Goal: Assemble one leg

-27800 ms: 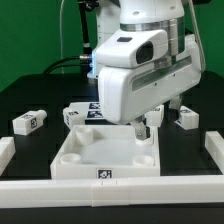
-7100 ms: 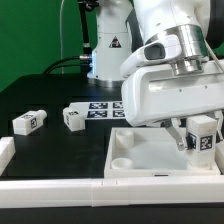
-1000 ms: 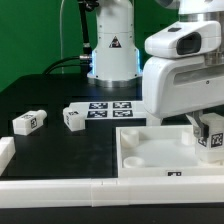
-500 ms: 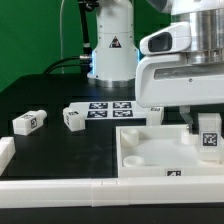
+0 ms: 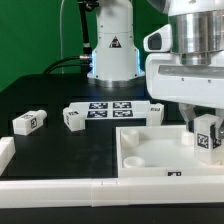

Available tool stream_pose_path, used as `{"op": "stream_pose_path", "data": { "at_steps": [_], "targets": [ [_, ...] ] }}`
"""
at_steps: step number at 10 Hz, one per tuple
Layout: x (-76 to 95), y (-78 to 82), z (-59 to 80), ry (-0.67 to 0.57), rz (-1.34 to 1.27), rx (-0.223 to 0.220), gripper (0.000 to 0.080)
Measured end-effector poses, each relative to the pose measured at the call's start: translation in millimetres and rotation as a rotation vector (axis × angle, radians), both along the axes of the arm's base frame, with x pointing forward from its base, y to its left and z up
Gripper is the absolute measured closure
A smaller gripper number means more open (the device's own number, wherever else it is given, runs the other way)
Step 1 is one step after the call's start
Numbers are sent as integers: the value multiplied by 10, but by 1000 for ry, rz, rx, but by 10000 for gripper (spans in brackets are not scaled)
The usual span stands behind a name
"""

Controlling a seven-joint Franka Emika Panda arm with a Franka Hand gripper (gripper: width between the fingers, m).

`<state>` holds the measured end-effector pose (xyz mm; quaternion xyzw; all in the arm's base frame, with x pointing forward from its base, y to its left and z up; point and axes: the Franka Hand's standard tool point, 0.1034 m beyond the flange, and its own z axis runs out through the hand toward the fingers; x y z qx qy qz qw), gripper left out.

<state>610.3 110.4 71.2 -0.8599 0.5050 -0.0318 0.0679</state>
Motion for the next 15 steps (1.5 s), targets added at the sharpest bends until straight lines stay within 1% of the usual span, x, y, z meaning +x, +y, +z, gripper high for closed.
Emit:
{"op": "stream_pose_path", "data": {
  "at_steps": [1,2,3,4,5,6,7,9,11,12,13,15],
  "targets": [
    [-1,1,0,2,-25,4,506],
    [-4,10,-3,1,-2,3,449],
    [-5,14,-5,-4,59,-5,265],
    [-13,46,-10,-11,95,-8,265],
    [-24,95,-12,-22,241,-23,174],
    [-26,117,-13,-37,432,-44,157],
    [-34,96,-19,-26,571,-52,157],
    [-56,153,-37,-54,825,-83,151],
    [-25,108,-23,-69,1057,-112,150],
    [-9,84,-23,-75,1193,-133,150],
    [-13,82,-27,-81,1260,-141,150],
    [-14,82,-29,-80,1258,-140,412]
  ]
}}
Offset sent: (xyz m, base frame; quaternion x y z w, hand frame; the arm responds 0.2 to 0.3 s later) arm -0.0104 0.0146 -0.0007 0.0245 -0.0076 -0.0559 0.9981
